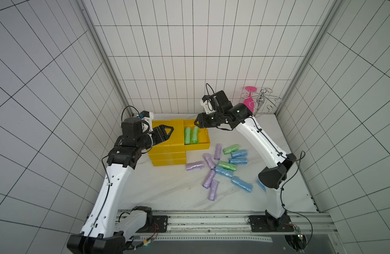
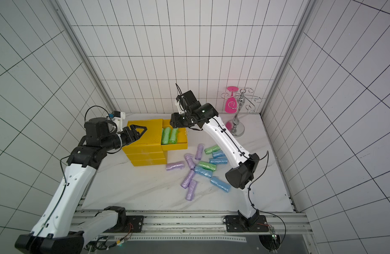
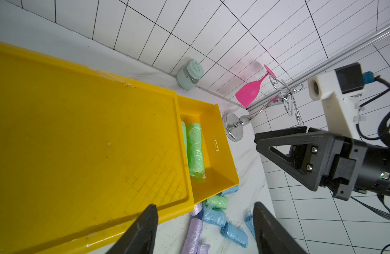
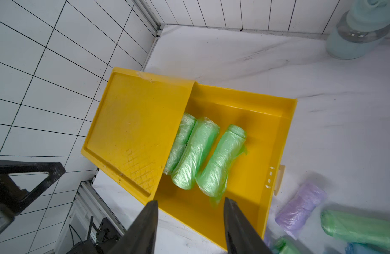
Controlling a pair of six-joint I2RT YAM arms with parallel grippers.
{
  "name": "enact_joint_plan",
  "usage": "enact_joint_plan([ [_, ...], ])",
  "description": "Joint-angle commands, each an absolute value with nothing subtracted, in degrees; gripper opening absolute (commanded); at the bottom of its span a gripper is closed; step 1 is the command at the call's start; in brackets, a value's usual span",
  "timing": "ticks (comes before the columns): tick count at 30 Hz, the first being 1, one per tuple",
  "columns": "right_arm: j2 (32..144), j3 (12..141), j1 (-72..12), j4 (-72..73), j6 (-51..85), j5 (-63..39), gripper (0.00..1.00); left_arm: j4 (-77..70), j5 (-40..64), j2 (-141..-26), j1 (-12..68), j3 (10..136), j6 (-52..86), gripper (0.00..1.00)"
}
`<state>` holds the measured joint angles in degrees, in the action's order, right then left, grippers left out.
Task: Sort the rolls of trash bags by color and place them into the drawer
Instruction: Place the roll of trash bags in the drawer, then pick up the roll of trash bags from the center of the board.
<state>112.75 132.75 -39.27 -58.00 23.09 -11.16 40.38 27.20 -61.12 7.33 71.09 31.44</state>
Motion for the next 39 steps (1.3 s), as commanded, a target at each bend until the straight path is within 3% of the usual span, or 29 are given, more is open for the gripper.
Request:
enact_joint_plan([
  [1,107.4,125.1,-37.3,-55.9,21.9,-7.9,0.49,41.7,23.4,-60.2,11.4,71.5,30.3,0.68],
  [8,95.3,102.2,-30.5,-48.9,26.8,-6.3,0.46,41.6,15.9,-59.9,22.1,69.7,31.6,0.68],
  [17,88.6,78.3,-22.3,-37.8,38.9,-3.3,0.55,39.3,13.0,-59.3,28.4,65.3,34.7,0.68],
  [39,104.0,71.4,-14.8,-23.5,53.1,-10.6,0.52,37.2,12.9,-58.6,29.9,59.7,36.2,0.67],
])
